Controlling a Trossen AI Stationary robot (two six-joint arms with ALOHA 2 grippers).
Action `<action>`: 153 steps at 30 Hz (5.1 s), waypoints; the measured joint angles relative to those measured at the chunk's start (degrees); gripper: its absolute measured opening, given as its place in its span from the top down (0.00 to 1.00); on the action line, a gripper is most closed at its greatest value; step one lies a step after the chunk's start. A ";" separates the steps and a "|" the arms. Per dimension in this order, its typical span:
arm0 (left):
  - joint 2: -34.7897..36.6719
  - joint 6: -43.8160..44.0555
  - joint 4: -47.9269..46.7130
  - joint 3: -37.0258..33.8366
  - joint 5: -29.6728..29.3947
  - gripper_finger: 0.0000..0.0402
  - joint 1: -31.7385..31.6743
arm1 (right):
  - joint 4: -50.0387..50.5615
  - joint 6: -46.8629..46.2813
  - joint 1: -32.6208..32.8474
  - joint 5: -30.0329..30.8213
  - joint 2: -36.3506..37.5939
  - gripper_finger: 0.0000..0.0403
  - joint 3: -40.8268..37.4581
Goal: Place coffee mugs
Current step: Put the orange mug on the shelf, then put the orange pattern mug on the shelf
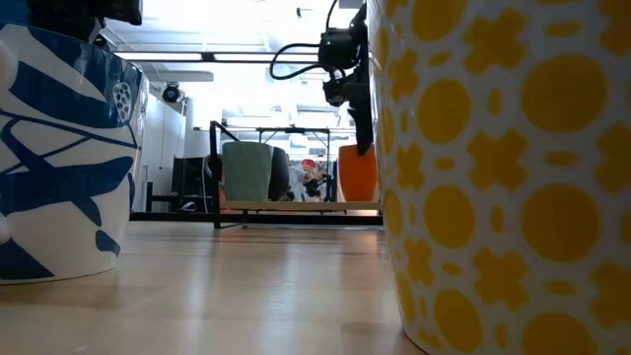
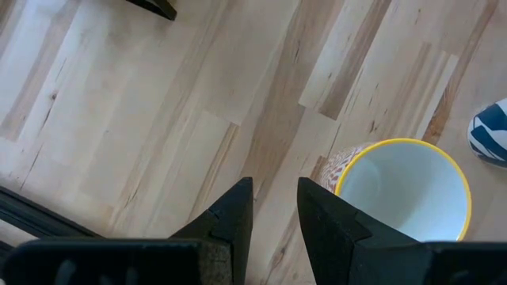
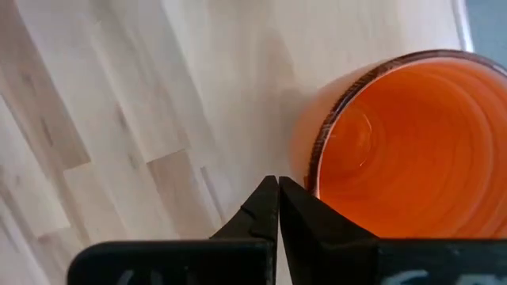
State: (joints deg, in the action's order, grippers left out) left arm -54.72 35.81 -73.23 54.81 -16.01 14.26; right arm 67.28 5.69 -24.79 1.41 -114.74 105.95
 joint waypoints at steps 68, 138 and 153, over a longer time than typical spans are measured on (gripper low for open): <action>-0.02 0.57 -0.01 0.02 0.42 0.78 0.00 | -2.31 -3.32 -4.46 4.36 -2.51 0.99 0.04; 0.00 2.61 -0.03 0.02 0.39 0.78 0.02 | 22.73 2.79 19.94 -13.32 9.87 0.99 0.02; 0.00 -0.50 -0.02 0.02 0.18 0.78 0.02 | 9.79 -8.28 22.98 1.40 36.31 0.99 -9.66</action>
State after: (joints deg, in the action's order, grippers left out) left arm -54.72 35.31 -73.25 54.83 -15.83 14.28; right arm 77.07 -2.59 -1.82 2.81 -78.43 96.29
